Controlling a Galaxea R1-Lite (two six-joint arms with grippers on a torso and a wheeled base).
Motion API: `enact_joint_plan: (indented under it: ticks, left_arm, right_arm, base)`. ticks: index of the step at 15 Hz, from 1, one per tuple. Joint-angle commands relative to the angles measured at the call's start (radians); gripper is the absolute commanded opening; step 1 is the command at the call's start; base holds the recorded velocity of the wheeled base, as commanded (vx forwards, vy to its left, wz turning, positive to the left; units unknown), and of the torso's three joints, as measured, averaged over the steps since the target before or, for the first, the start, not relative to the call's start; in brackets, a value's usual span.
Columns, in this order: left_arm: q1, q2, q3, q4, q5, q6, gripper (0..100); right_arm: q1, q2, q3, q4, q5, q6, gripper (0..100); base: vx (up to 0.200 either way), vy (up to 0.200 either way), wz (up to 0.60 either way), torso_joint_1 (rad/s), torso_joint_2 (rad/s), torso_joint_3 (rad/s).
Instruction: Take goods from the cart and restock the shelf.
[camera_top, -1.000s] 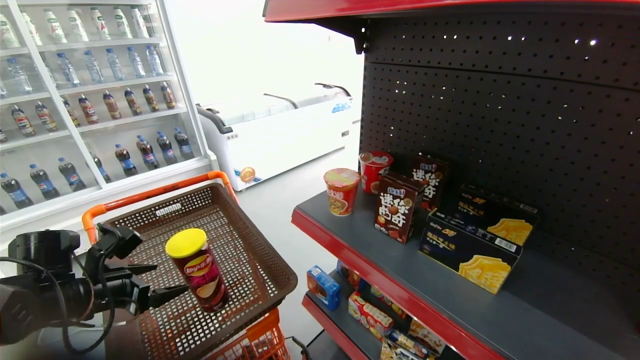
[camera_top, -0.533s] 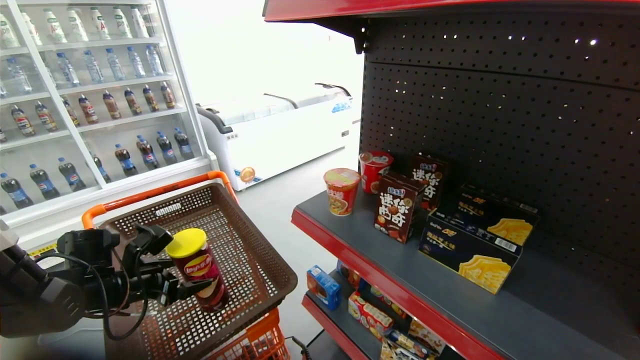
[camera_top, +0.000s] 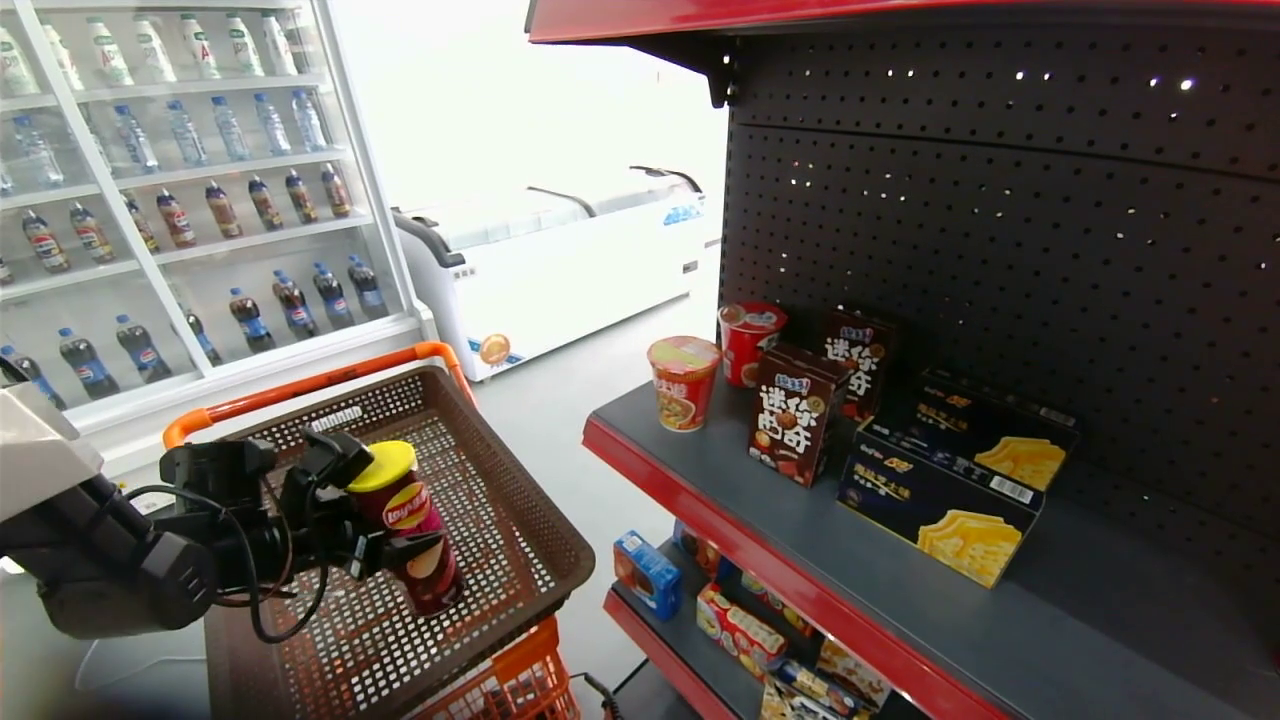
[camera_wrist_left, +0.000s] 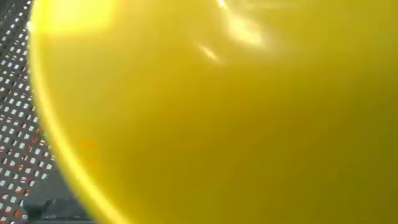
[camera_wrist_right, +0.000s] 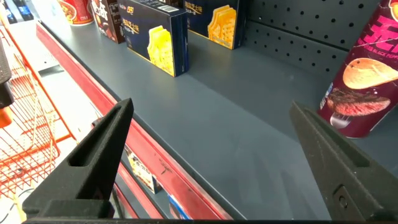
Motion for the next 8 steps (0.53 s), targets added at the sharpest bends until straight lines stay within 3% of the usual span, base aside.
enact_joint_plan:
  ticks: [1, 3, 5, 8]
  left_arm:
    - [-0.010, -0.011, -0.003, 0.000, 0.019, 0.001, 0]
    - [-0.036, -0.081, 0.033, -0.014, 0.045, -0.012, 0]
    - [-0.037, -0.127, 0.069, -0.043, 0.055, -0.005, 0]
    - [-0.039, -0.170, 0.134, -0.053, 0.055, -0.049, 0]
  right_arm:
    - [0.000, 0.001, 0.000, 0.000, 0.000, 0.000, 100]
    - [0.000, 0.001, 0.000, -0.001, 0.000, -0.001, 100]
    - [0.000, 0.001, 0.001, 0.000, 0.000, 0.000, 100]
    - [0.000, 0.001, 0.000, 0.000, 0.001, 0.000, 100]
  base:
    - [0.000, 0.000, 0.00, 0.000, 0.00, 0.000]
    - [0.000, 0.000, 0.00, 0.000, 0.00, 0.000]
    - [0.000, 0.000, 0.00, 0.000, 0.00, 0.000]
    - [0.000, 0.000, 0.00, 0.000, 0.00, 0.000]
